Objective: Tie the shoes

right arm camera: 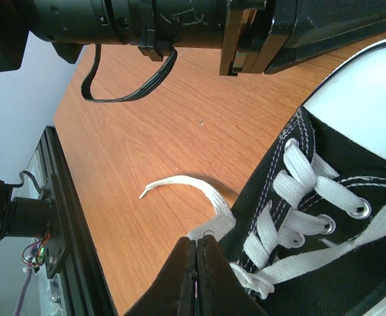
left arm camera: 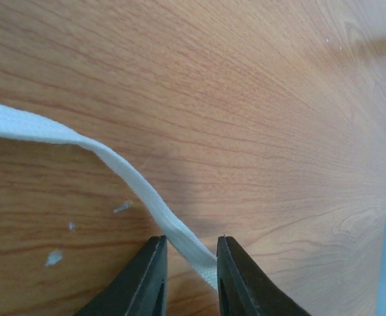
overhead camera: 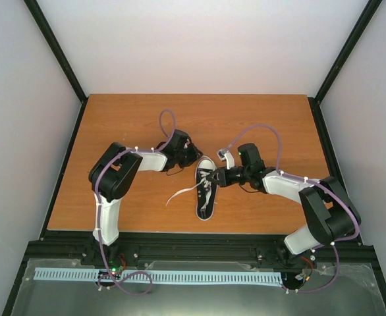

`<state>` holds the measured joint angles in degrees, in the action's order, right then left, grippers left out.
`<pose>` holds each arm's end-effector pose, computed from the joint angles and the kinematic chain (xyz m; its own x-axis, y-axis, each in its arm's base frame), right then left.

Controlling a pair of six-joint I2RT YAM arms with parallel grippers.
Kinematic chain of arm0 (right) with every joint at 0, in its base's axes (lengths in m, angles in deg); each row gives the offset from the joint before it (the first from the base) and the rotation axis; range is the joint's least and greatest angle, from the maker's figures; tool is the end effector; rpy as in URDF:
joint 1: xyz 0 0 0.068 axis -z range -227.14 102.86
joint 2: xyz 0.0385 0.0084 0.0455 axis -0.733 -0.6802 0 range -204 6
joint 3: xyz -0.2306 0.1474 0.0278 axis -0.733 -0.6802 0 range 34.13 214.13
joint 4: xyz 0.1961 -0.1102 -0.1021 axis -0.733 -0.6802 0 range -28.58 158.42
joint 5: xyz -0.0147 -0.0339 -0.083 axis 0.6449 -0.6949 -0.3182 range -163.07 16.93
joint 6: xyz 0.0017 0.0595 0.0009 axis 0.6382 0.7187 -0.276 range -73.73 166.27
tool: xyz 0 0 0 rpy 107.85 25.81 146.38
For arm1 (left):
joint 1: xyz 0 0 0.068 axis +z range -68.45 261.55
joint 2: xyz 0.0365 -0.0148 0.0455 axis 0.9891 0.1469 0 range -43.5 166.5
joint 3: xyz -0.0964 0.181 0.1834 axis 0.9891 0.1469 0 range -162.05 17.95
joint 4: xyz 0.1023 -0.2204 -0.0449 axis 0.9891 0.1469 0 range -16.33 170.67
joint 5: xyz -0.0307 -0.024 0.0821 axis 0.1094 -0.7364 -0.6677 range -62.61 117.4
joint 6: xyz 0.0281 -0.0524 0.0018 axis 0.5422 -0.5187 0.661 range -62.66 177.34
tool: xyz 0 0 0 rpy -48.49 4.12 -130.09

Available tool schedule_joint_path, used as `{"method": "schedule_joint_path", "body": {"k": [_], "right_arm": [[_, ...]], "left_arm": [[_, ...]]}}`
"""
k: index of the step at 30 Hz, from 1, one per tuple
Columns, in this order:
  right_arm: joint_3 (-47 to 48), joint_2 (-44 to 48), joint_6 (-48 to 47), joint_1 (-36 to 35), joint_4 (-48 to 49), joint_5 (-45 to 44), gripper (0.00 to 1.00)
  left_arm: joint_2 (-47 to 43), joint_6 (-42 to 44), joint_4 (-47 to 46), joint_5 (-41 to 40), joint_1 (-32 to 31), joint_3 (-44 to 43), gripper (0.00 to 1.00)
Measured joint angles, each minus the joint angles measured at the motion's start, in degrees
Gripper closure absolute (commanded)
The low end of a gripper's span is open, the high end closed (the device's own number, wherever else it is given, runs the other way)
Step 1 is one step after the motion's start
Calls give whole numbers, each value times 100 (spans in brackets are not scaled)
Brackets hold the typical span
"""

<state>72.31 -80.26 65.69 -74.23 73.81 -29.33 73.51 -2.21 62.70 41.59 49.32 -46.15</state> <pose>0.2338 0.1536 0.1770 -0.8292 -0.1544 -0.5373 -0.5363 0.4910 0.6866 0.3444 -0.2297 0.1262 -0.8653 -0.4425 -0.2356 -0.1472 0.6736 -0.7243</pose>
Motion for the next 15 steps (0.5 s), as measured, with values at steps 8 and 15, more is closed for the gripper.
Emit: {"method": "schedule_joint_path", "body": {"k": [8, 15], "right_arm": [[0, 0, 2, 0, 28, 0, 97], [-4, 122, 4, 0, 42, -7, 97]], "left_arm": [[94, -7, 48, -273, 0, -50, 99], [-293, 181, 79, -868, -4, 297, 99]]}}
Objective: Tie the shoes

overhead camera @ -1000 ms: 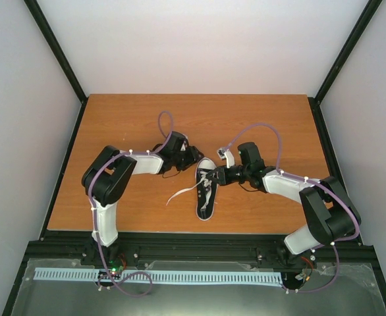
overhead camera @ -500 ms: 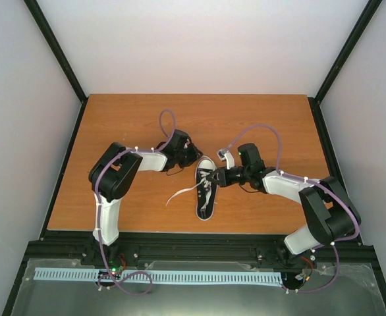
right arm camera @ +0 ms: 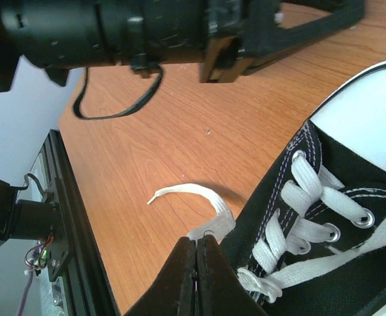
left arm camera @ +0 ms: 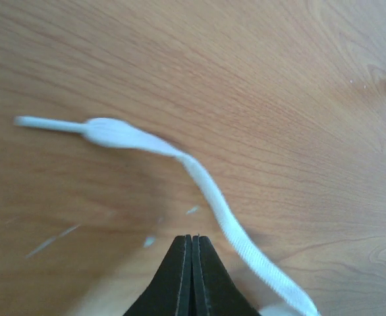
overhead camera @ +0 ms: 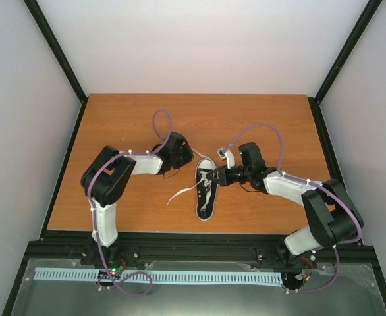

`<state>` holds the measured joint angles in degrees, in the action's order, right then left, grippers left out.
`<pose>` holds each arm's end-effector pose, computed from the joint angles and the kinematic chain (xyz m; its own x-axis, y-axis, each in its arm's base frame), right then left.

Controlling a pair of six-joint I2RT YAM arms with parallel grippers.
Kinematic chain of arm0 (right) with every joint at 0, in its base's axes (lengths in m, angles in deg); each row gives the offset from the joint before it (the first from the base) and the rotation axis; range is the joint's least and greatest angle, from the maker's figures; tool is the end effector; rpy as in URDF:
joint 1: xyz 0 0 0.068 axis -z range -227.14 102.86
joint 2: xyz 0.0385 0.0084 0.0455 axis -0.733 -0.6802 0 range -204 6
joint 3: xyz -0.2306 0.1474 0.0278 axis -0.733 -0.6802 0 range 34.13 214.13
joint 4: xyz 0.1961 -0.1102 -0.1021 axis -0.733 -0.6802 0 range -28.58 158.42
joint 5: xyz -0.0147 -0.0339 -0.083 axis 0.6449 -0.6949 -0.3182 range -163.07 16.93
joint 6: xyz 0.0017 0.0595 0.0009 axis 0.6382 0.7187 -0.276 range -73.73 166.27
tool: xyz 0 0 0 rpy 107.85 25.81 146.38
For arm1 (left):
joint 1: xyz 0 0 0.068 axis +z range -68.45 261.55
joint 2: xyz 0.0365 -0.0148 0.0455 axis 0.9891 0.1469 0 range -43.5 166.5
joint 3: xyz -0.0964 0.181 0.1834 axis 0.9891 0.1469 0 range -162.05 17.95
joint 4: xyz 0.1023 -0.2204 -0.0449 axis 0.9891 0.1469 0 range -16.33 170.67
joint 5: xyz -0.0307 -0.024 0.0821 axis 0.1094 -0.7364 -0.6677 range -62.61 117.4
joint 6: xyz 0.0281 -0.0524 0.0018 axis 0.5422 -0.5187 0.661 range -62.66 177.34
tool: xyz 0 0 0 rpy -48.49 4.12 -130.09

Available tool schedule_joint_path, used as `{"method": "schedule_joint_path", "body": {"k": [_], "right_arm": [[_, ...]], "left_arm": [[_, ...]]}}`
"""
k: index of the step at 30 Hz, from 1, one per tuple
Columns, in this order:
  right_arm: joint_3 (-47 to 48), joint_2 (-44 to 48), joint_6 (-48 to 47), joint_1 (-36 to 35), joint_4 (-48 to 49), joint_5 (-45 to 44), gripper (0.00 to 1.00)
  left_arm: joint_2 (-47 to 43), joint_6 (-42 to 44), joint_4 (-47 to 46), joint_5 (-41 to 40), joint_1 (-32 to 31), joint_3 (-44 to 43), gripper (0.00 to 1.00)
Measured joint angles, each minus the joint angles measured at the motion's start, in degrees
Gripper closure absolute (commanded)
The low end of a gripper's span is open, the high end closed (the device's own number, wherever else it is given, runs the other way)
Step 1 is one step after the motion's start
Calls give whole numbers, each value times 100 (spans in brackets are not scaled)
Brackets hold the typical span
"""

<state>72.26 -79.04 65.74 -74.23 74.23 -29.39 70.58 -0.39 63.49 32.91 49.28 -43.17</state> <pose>0.2328 0.1531 0.1828 -0.8160 -0.1467 -0.5591 -0.5523 0.4833 0.6793 0.3370 -0.2176 0.1298 -0.8064 -0.4862 -0.3366 -0.1700 0.7359 -0.6554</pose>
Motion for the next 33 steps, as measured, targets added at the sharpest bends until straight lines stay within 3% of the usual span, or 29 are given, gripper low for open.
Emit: {"method": "schedule_joint_path", "body": {"k": [5, 10, 18, 26, 33], "right_arm": [[-4, 85, 0, 0, 2, -26, 97], [-52, 105, 2, 0, 7, -33, 97], [-96, 146, 4, 0, 24, -37, 97], [-107, 350, 2, 0, 39, -42, 97], [-109, 354, 4, 0, 44, -42, 97]], "left_arm": [[-1023, 264, 157, -452, 0, 647, 97], [-1497, 933, 389, -393, 22, 605, 62], [-678, 1906, 1093, 111, 96, -579, 43], [389, 2975, 1786, 608, 175, -1768, 39], [761, 3580, 2299, 758, 304, -2048, 37]]}}
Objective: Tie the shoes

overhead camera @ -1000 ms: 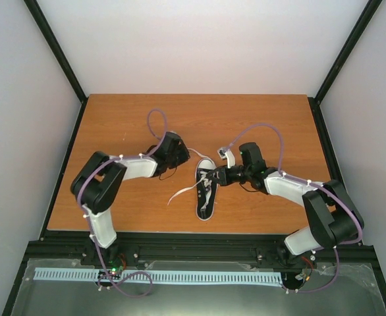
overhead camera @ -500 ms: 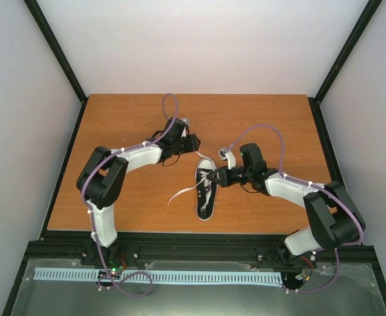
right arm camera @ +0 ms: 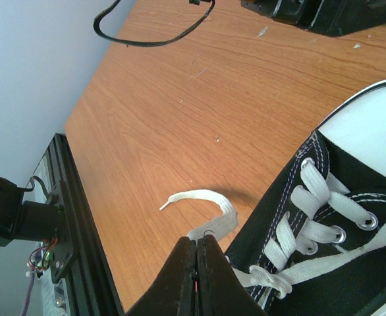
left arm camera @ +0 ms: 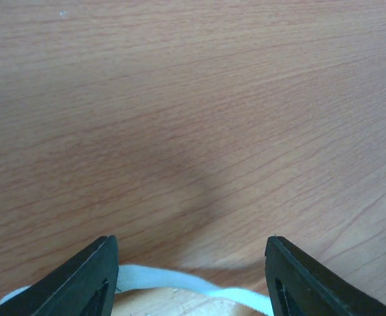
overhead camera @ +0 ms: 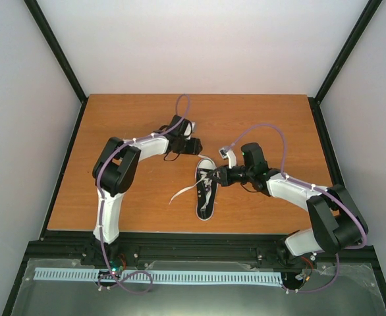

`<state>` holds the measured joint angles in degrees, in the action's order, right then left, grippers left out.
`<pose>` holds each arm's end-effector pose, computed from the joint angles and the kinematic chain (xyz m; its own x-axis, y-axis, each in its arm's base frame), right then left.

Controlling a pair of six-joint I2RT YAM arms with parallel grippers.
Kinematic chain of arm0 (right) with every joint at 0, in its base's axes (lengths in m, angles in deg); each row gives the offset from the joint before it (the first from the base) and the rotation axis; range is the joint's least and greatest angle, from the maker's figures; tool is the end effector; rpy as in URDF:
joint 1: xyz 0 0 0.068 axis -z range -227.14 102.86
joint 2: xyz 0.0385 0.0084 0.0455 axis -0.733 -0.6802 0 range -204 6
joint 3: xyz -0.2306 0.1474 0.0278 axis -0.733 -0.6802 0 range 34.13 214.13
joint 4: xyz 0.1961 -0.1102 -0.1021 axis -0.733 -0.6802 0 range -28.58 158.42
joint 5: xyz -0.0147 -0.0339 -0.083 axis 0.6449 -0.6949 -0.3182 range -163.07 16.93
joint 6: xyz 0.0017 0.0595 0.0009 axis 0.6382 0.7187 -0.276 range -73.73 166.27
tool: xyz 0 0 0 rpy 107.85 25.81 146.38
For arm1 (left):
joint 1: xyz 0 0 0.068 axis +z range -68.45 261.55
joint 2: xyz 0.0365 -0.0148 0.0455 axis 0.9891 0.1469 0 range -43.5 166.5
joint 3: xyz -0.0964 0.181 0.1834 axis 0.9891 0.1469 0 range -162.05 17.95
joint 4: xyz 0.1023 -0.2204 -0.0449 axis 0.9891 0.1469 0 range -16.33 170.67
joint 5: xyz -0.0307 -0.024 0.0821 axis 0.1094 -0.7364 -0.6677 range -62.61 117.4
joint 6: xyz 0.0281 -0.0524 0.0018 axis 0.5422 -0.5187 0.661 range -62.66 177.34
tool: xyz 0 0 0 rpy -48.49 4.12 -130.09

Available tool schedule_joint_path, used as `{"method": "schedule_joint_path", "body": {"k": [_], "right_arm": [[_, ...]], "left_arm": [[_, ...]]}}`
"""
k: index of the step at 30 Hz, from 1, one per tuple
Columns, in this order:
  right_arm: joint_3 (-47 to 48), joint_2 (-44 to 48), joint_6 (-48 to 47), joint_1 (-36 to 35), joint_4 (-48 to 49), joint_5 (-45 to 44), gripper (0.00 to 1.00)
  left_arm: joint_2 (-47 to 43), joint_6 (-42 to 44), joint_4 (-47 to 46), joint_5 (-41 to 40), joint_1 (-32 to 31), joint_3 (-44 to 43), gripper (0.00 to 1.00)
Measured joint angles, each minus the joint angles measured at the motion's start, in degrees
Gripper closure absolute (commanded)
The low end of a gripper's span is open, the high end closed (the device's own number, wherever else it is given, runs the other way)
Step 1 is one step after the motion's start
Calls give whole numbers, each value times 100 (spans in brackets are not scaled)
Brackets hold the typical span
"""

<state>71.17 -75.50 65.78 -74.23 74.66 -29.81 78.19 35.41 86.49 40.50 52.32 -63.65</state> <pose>0.2262 0.1494 0.1935 -0.7901 -0.1310 -0.5988 -0.5805 0.4740 0.6621 0.3831 -0.2256 0.1453 -0.8680 0.0688 -0.4918 0.2919 0.8720 -0.3930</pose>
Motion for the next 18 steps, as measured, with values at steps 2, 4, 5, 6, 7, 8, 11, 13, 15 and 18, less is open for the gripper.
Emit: {"method": "schedule_joint_path", "body": {"k": [2, 4, 5, 6, 7, 8, 11, 13, 15, 18], "right_arm": [[-4, 0, 0, 0, 0, 0, 97], [-4, 0, 0, 0, 0, 0, 97], [-7, 0, 0, 0, 0, 0, 97], [-7, 0, 0, 0, 0, 0, 97], [-11, 0, 0, 0, 0, 0, 97], [-13, 0, 0, 0, 0, 0, 97], [-15, 0, 0, 0, 2, 2, 97], [-17, 0, 0, 0, 2, 0, 97], [-20, 0, 0, 0, 2, 2, 97], [-24, 0, 0, 0, 2, 0, 97]], "left_arm": [[9, 101, 63, 24, 50, -42, 37], [17, 186, 85, 24, 87, -50, 37], [20, 236, 96, 24, 103, -50, 37], [20, 289, 98, 20, 114, -50, 37], [20, 350, 103, 20, 122, -48, 37], [20, 404, 103, 11, 122, -44, 37], [17, 533, 98, -9, 122, -20, 37], [-31, 570, 22, 2, 122, 83, 37], [-166, 562, -101, 17, 122, 317, 37], [-505, 450, -243, 87, 122, 833, 37]]}}
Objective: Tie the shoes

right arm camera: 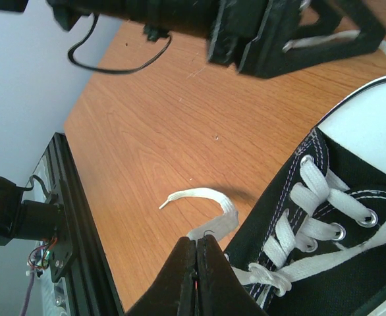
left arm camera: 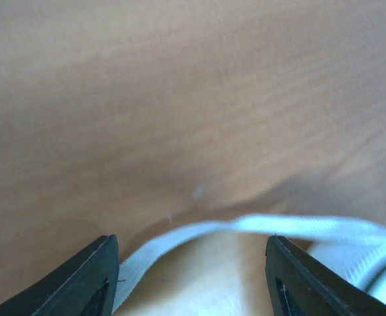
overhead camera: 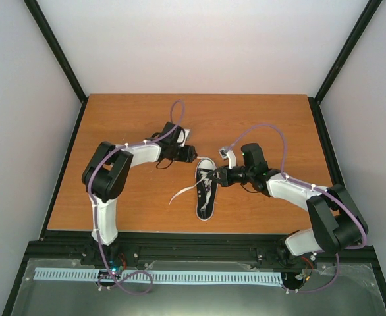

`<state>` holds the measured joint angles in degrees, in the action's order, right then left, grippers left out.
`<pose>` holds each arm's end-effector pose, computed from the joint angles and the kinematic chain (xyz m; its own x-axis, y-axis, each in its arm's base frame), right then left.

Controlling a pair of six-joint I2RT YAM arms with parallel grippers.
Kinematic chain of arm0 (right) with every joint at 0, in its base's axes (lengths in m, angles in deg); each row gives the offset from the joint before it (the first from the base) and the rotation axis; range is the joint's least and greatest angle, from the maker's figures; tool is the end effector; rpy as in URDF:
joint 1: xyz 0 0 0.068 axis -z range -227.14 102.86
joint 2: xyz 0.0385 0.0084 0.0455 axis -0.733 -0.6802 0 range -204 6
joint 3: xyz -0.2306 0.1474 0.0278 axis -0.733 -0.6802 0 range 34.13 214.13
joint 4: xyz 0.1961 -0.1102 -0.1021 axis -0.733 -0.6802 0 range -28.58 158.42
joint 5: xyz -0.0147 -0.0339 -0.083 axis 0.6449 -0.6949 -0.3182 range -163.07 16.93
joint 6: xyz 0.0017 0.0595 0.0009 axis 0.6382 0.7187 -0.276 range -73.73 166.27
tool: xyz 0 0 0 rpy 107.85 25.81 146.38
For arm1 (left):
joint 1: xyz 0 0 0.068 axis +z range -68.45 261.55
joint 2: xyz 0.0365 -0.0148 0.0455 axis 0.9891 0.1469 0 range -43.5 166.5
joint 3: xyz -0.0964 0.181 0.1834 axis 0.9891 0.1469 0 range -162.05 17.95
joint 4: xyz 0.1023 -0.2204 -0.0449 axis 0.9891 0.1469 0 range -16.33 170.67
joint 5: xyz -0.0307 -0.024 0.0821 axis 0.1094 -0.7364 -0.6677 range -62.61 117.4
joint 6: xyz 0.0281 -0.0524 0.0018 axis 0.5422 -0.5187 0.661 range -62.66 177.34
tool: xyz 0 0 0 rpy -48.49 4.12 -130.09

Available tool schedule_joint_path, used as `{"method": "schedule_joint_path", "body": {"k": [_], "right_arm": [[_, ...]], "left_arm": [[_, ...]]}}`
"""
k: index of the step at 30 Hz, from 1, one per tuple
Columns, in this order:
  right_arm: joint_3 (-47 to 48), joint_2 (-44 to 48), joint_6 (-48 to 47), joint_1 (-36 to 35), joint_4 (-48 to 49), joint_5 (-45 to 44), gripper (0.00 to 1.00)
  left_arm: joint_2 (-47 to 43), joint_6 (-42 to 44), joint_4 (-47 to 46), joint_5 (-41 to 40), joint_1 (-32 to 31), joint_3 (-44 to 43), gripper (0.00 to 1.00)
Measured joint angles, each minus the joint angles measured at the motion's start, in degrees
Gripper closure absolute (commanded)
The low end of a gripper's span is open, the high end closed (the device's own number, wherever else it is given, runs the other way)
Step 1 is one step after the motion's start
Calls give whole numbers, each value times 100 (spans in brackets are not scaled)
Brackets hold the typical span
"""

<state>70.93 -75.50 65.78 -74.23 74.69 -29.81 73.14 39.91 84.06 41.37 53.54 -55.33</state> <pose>0.2256 0.1491 0.1924 -0.7920 -0.1320 -0.5960 -0.5783 0.4751 0.6632 0.3627 -0.2048 0.1438 -0.8536 0.1248 -0.5058 0.3418 0.8669 -0.3630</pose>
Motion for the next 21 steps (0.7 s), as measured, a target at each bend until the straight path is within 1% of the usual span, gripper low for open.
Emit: {"method": "schedule_joint_path", "body": {"k": [6, 9, 17, 21], "right_arm": [[-2, 0, 0, 0, 0, 2, 97], [-2, -2, 0, 0, 0, 4, 97], [0, -133, 48, 0, 107, 31, 97], [0, -140, 101, 0, 146, 31, 97]], "left_arm": [[-898, -514, -522, 501, 0, 1386, 36], [-1193, -529, -540, 542, 0, 1759, 36], [-1270, -227, -435, 179, -81, 1797, 39], [-1189, -87, -203, -310, -199, 1587, 43]]}}
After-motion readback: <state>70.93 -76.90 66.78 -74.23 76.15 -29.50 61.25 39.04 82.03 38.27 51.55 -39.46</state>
